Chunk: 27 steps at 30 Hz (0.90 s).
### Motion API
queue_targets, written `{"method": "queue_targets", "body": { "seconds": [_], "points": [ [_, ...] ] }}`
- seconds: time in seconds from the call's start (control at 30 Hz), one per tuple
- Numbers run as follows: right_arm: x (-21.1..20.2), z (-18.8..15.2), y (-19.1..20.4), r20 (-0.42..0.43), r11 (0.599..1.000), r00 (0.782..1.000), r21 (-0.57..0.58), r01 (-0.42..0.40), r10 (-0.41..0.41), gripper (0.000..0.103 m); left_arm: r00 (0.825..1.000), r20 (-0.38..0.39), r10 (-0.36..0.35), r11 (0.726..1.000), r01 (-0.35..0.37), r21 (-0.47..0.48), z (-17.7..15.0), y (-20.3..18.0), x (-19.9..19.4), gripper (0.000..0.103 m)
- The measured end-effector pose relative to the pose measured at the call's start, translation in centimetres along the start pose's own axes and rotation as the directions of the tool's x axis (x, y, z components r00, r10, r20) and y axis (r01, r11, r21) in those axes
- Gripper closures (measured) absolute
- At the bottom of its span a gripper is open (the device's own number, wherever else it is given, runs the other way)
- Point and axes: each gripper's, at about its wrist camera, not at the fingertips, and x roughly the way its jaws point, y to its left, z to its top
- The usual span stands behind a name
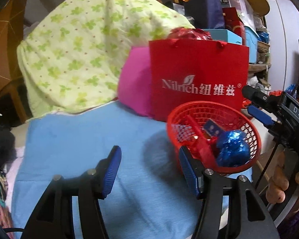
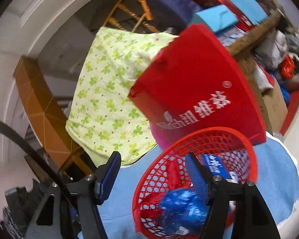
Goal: Collect trash
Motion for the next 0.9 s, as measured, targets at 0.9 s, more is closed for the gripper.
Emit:
{"method": "queue_targets", "body": {
  "seconds": [0.9],
  "points": [
    [5.1,-6.7,11.4,-0.114,0.951,0.986,-0.271,-0.148,0.121,0.032,0.973,-0.038,0.229,0.963,-0.232,-0.141,-3.1,10.7,-3.0,0.038]
  ]
}}
